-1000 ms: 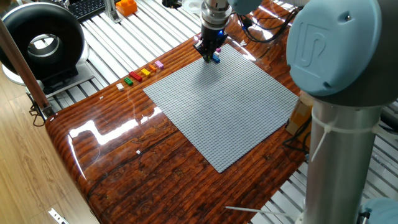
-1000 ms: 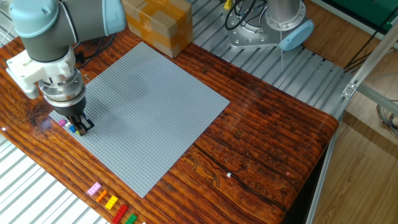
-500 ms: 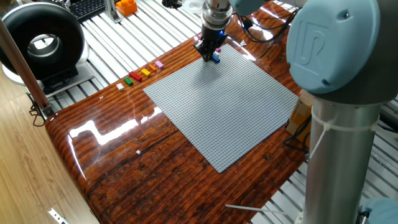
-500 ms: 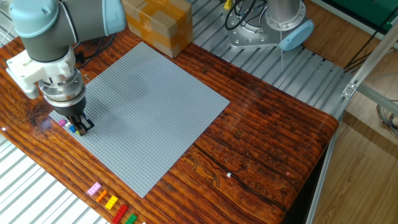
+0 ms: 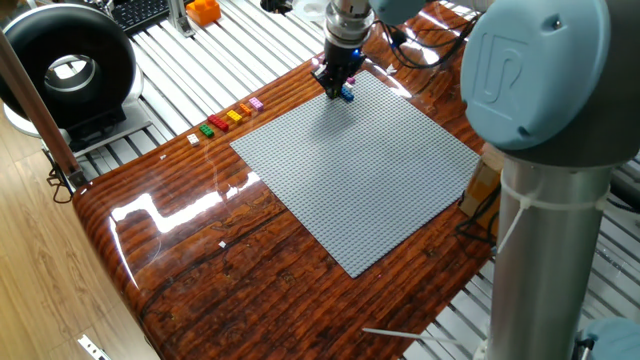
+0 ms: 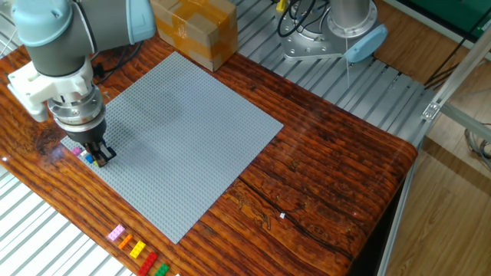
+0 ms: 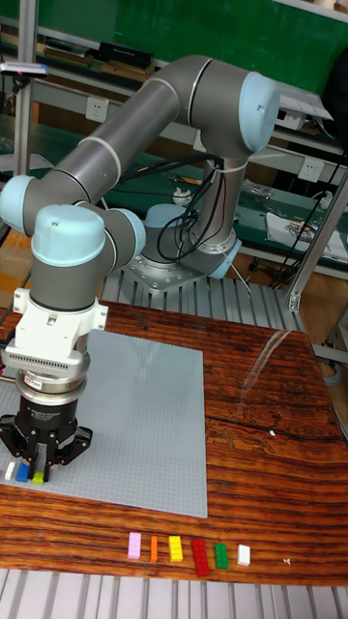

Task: Build with small Lego blocks

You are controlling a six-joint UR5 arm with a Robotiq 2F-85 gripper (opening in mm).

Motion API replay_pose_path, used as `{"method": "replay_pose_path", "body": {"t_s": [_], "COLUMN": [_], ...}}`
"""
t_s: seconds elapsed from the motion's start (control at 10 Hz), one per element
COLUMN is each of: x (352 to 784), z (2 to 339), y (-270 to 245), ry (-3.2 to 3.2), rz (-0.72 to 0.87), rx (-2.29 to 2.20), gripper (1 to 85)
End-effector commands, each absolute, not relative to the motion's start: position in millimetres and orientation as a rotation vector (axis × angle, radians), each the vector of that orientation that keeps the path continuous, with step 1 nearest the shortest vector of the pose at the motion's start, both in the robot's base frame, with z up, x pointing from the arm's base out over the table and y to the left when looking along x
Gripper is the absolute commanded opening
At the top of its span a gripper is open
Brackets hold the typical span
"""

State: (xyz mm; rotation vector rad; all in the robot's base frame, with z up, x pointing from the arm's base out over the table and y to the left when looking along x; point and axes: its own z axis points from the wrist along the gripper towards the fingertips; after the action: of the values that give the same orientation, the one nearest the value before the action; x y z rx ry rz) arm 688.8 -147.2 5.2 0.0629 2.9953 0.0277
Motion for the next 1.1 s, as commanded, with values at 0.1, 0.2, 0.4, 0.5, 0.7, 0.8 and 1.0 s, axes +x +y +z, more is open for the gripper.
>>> {"method": "replay_pose_path", "body": {"t_s": [0.1, 0.2, 0.4, 0.5, 0.7, 0.8, 1.0], "x": [686, 685, 683, 679, 678, 678, 684], "z": [7, 6, 7, 7, 8, 7, 8], "y": [-154, -149, -148, -149, -148, -149, -147], "ry": [3.012, 3.015, 3.018, 3.033, 3.033, 3.033, 3.019], "rz": [0.007, 0.026, 0.037, 0.038, 0.044, 0.042, 0.043], "rx": [0.009, -0.010, -0.063, -0.096, -0.114, -0.114, -0.111], "gripper": [19.7, 23.3, 37.3, 45.7, 51.0, 51.0, 52.7]}}
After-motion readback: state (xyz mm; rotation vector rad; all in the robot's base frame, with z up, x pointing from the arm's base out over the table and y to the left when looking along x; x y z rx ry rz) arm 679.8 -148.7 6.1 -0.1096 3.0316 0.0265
